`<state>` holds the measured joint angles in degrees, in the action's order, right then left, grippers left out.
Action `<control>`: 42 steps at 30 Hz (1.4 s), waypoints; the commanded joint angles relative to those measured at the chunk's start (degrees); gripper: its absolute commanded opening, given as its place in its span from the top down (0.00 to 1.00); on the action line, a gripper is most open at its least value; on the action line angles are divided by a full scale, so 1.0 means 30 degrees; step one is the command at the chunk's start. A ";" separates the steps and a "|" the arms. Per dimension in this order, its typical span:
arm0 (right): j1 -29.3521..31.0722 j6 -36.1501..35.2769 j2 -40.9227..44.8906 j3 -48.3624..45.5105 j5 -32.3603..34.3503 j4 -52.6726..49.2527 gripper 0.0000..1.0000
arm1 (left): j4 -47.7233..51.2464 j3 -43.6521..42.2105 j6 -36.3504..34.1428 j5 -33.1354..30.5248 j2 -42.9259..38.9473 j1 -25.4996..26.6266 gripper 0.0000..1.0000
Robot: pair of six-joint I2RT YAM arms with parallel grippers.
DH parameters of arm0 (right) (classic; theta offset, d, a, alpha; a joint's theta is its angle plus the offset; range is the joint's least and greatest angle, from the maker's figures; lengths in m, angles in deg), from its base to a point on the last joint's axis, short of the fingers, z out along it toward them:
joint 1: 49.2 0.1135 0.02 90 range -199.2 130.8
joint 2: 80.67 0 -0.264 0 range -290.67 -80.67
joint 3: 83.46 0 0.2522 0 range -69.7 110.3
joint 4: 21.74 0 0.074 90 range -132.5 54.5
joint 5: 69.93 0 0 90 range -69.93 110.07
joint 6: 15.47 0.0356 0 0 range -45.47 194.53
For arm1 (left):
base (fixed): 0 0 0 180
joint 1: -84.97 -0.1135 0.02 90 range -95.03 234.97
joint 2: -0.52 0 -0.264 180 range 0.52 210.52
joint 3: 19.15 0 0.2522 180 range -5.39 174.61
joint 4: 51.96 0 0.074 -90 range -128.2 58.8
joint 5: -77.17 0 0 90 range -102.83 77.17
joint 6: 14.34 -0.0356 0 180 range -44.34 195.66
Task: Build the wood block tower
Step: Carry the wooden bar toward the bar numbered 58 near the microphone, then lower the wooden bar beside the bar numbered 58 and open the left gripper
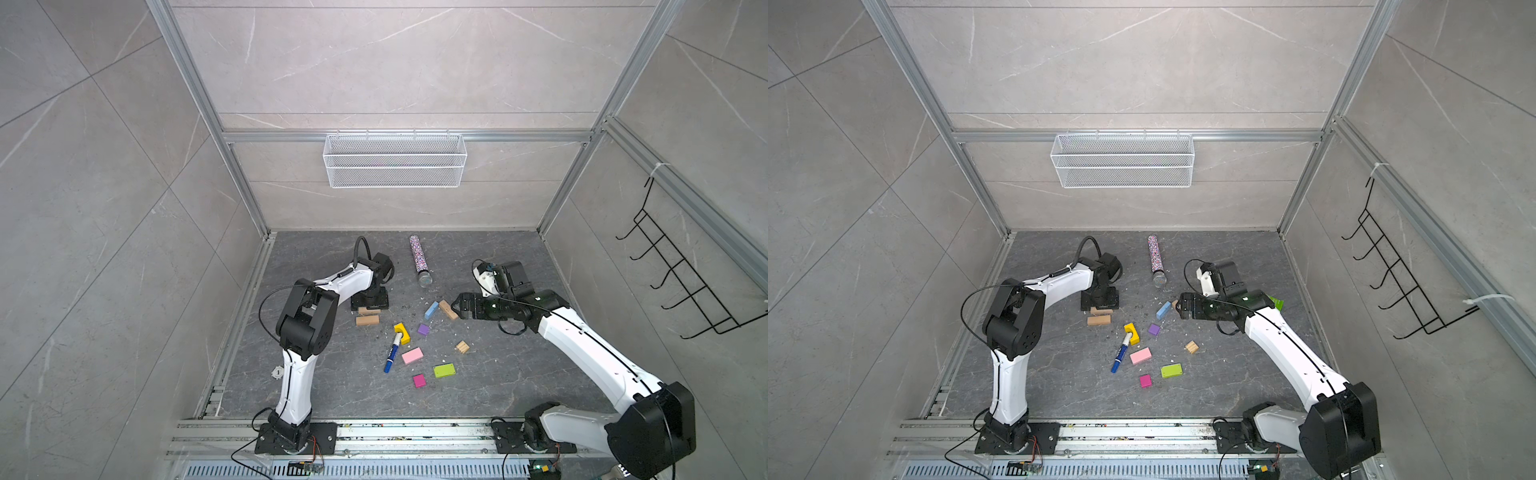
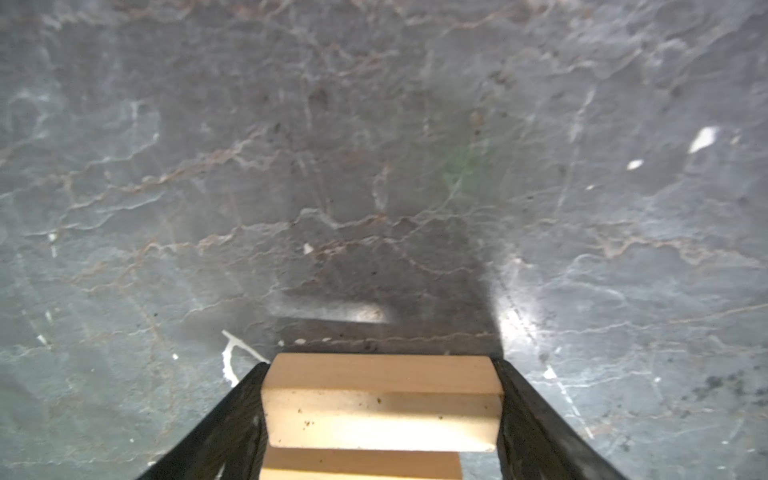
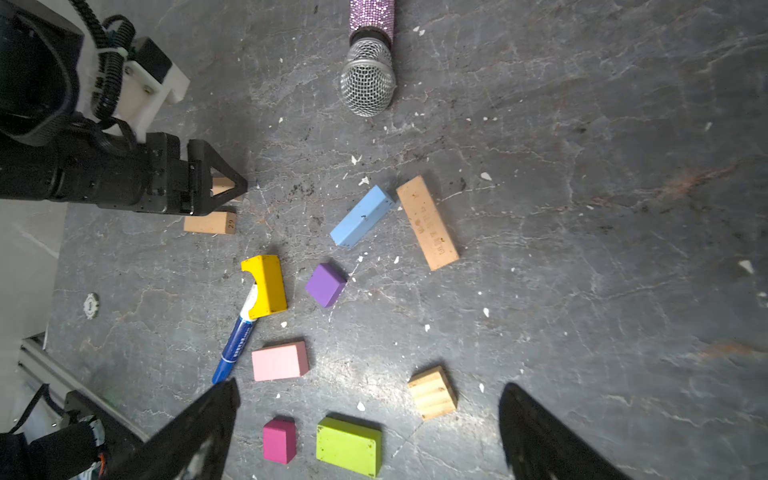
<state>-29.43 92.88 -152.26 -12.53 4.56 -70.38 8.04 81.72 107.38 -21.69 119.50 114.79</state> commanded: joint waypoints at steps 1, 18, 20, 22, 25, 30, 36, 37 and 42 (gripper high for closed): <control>0.0305 -0.0242 0.0368 -0.0364 -0.1255 0.0767 0.01 | 0.0293 -0.0617 0.0338 -0.0092 -0.0985 -0.0209 0.34; 0.1727 -0.0462 0.0721 -0.0772 -0.2447 0.2476 0.01 | -0.0882 -0.2366 0.0646 0.0739 -0.1661 -0.0274 0.34; 0.1887 -0.0462 0.0665 -0.0746 -0.2371 0.2521 0.01 | -0.1083 -0.2542 0.0748 0.0874 -0.1710 -0.0273 0.34; 0.1979 -0.0443 0.0594 -0.0670 -0.2340 0.2484 0.01 | -0.1155 -0.2604 0.0748 0.0911 -0.1720 -0.0274 0.34; 0.2108 -0.0549 0.0485 -0.0543 -0.2280 0.2396 0.01 | -0.1269 -0.2692 0.0706 0.0969 -0.1720 -0.0281 0.34; 0.2204 -0.0548 0.0478 -0.0540 -0.2067 0.2337 0.01 | -0.1427 -0.2726 0.0646 0.1095 -0.1663 -0.0291 0.34; 0.2306 -0.0579 0.0324 -0.0481 -0.1921 0.2159 0.01 | -0.1607 -0.2801 0.0660 0.1300 -0.1544 -0.0279 0.33; 0.2339 -0.0577 0.0310 -0.0496 -0.1892 0.2143 0.01 | -0.1624 -0.2813 0.0674 0.1289 -0.1544 -0.0273 0.33; 0.2360 -0.0605 0.0180 -0.0340 -0.1745 0.2073 0.01 | -0.1740 -0.2834 0.0597 0.1345 -0.1530 -0.0278 0.32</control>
<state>-22.75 92.44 -151.08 -14.32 -1.58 -63.93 2.82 74.51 108.67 -19.70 115.24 114.16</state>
